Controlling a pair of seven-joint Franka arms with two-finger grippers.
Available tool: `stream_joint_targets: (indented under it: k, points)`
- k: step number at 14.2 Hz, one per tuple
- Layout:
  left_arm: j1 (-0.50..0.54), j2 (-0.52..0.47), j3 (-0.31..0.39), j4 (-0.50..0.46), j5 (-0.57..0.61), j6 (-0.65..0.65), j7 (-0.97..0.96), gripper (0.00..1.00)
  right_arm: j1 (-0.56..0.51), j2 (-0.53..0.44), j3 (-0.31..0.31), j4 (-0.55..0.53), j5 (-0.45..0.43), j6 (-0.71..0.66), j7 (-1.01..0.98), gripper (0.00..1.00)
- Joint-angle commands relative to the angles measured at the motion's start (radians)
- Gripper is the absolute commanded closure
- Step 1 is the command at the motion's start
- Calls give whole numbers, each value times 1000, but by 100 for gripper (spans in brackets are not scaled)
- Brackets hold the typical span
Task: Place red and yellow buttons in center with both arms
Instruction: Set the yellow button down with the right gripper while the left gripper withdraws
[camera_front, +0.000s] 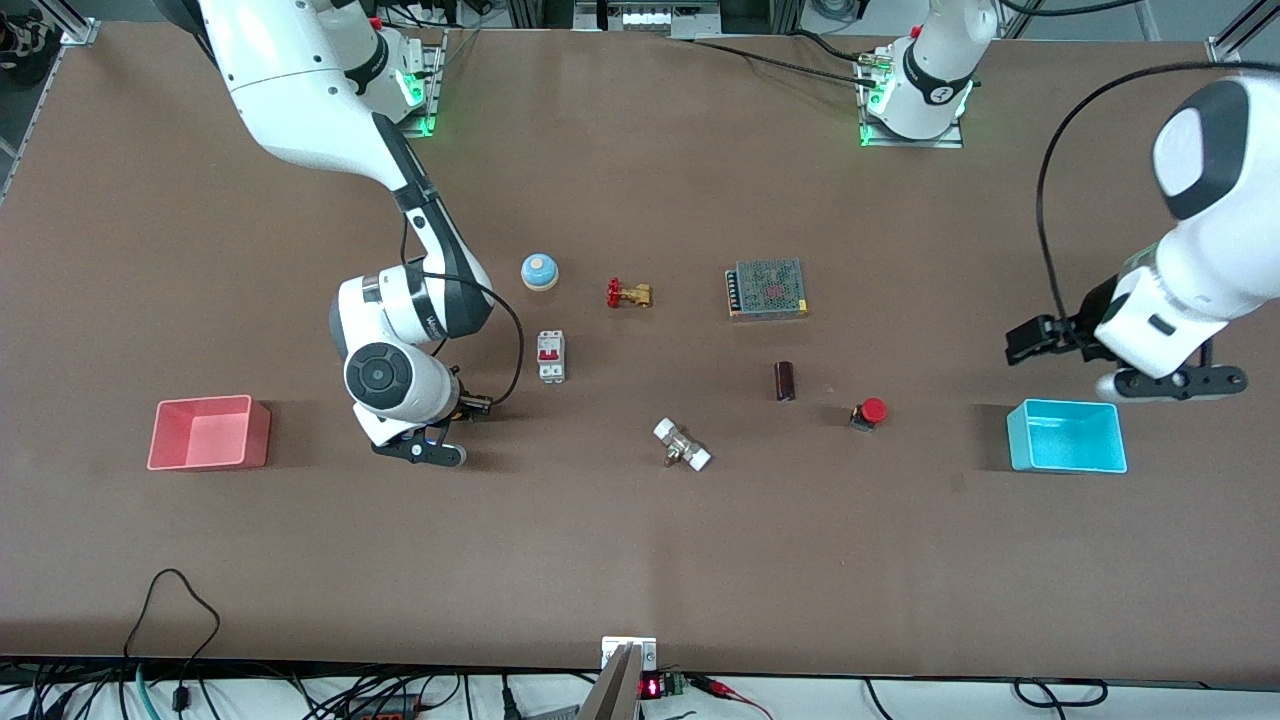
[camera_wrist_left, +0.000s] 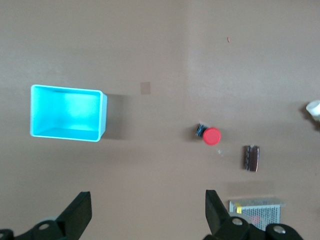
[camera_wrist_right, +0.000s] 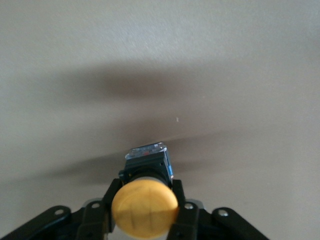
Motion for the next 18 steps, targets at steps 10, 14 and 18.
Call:
stream_joint_targets:
  k: [10,14,18]
  points:
    - [-16,-171,79,-17,25,-115,173,0,7,-371,-73,26,-5,-209,0,0]
    - [-88,-215,149,-33,25,-124,157,0,7,-426,-163,69,-4,-316,-135,0]
    - [-81,-232,139,-60,25,-101,157,0,-14,-438,-221,115,9,-383,-296,0]
